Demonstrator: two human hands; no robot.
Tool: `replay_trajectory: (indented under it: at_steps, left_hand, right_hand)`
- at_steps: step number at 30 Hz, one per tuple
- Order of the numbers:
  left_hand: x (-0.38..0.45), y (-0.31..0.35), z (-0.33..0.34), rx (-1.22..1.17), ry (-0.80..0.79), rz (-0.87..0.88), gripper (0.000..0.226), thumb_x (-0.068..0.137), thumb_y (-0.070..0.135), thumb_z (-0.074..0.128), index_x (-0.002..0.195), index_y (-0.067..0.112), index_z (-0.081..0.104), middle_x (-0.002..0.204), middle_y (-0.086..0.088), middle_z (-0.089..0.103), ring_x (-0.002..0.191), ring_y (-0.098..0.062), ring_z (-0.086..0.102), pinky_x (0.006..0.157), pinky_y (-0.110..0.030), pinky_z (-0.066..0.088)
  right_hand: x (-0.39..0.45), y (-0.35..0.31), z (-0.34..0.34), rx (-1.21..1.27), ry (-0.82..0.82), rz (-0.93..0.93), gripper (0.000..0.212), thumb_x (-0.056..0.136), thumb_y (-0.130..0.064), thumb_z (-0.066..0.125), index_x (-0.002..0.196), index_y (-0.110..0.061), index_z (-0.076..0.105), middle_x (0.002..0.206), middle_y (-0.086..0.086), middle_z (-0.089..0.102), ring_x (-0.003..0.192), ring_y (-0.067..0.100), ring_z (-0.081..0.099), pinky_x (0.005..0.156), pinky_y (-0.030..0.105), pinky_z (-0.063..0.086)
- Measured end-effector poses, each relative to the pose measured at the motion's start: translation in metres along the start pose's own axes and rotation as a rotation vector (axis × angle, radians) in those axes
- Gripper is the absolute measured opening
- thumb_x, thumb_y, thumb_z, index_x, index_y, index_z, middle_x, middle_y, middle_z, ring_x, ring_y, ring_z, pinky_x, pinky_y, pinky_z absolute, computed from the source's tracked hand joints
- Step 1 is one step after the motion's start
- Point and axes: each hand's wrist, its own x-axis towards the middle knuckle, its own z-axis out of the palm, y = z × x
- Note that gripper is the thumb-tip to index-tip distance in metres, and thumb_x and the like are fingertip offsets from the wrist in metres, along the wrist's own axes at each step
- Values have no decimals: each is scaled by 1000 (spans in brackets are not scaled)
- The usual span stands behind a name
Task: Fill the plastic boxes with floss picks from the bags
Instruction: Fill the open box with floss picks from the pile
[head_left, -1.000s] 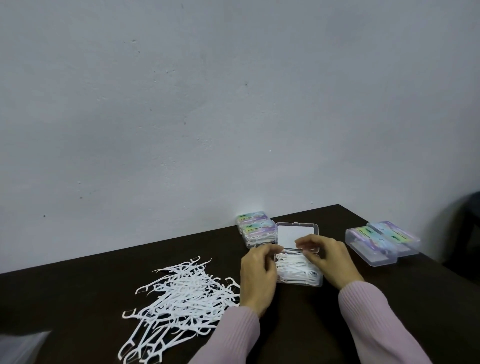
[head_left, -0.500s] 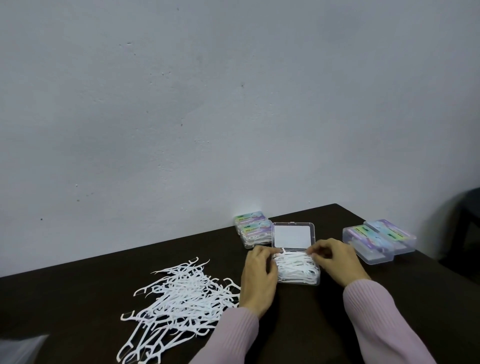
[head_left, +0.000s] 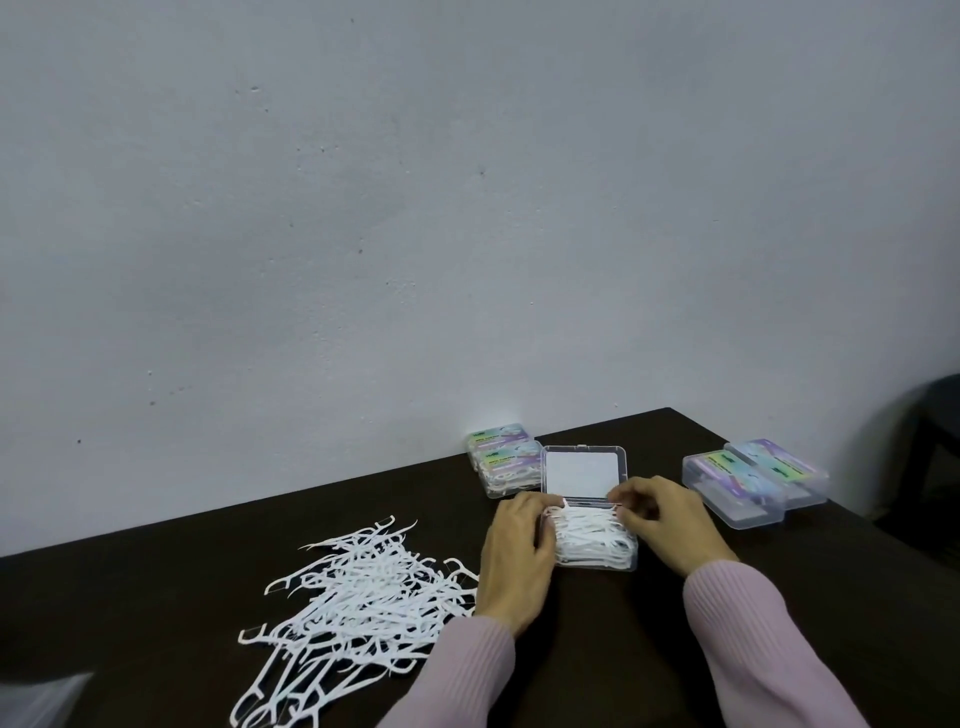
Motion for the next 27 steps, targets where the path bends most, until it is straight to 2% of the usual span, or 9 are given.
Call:
replay_trajectory:
  at_steps: [3, 6, 11, 15, 18, 24, 27]
  left_hand:
    - [-1, 2, -1, -3, -44, 8, 32, 100, 22, 40, 130, 23, 52, 131, 13, 47, 124, 2, 36, 107, -17, 28]
    - [-2, 3, -1, -3, -126, 8, 35, 101, 25, 39, 134, 25, 48, 137, 13, 44, 128, 1, 34, 109, -21, 27]
    - [-2, 5, -2, -44, -112, -7, 29, 99, 22, 44, 124, 25, 58, 128, 12, 54, 114, 6, 40, 103, -18, 34]
    - [-2, 5, -1, -47, -79, -22, 24, 98, 23, 46, 116, 29, 61, 122, 18, 55, 115, 6, 41, 108, -32, 32]
    - [0, 6, -2, -36, -56, -24, 24, 98, 23, 46, 115, 30, 61, 124, 17, 56, 116, 5, 41, 111, -36, 27]
    - [-5, 7, -18, -47, -70, -21, 25, 96, 19, 49, 111, 33, 62, 118, 22, 55, 115, 5, 42, 112, -40, 26]
    - [-12, 2, -37, -43, -82, -32, 28, 94, 14, 51, 107, 36, 62, 110, 25, 56, 110, 8, 44, 109, -37, 32]
  right_hand:
    - [0, 0, 0, -23, 5, 0, 18, 87, -14, 61, 103, -23, 63, 102, -3, 56, 85, 4, 53, 80, 17, 42]
    - [1, 0, 0, -53, -8, 3, 14, 87, -15, 61, 98, -23, 65, 103, -4, 54, 89, 5, 52, 81, 17, 42]
    - [1, 0, 1, -71, -2, 0, 7, 86, -16, 62, 87, -24, 63, 100, -5, 53, 88, 6, 52, 79, 17, 40]
    - [1, -1, 1, -74, 23, -10, 7, 86, -17, 62, 87, -23, 63, 102, -4, 54, 86, 5, 52, 78, 17, 40]
    - [1, -3, 0, -51, 57, -31, 8, 86, -15, 61, 90, -21, 64, 100, -4, 54, 83, 4, 51, 78, 17, 40]
    - [-3, -15, 6, -16, 85, -134, 9, 86, -13, 62, 89, -21, 64, 91, -7, 55, 78, 1, 52, 68, 10, 40]
    - [-9, -30, 14, -22, 62, -231, 13, 87, -13, 61, 85, -26, 63, 89, -8, 57, 78, 3, 54, 71, 14, 45]
